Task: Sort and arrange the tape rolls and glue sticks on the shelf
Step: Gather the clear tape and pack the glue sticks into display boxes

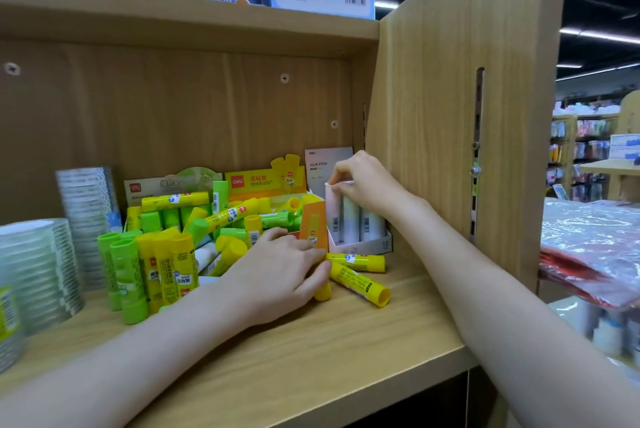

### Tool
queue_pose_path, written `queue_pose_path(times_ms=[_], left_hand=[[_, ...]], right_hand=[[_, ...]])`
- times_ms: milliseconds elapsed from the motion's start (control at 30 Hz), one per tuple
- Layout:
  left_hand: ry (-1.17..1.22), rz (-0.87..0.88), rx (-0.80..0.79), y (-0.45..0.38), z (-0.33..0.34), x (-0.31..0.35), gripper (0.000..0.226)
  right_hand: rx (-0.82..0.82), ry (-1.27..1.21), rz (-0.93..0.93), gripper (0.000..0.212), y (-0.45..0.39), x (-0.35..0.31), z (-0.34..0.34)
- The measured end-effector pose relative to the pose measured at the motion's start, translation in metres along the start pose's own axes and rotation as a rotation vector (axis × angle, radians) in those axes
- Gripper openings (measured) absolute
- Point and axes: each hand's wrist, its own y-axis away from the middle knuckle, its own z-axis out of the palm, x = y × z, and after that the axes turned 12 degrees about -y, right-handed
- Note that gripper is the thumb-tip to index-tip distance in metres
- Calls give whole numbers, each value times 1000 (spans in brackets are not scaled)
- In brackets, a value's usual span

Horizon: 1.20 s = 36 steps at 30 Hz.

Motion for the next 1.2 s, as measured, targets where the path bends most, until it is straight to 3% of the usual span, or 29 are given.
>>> queue_pose_path(times_ms=[267,600,867,1200], left_hand=[[-20,-21,21,-2,5,1,89],[-8,-14,22,-1,1,2,90],[28,-8,55,-1,4,2,78],[4,-26,29,-2,2,5,87]], right_hand=[[-25,115,-53,14,-2,-5,-2],[213,-135,-21,9,-1,-2,6],[134,1,-29,9,1,1,9],[-33,112,-51,15,-2,-3,5]])
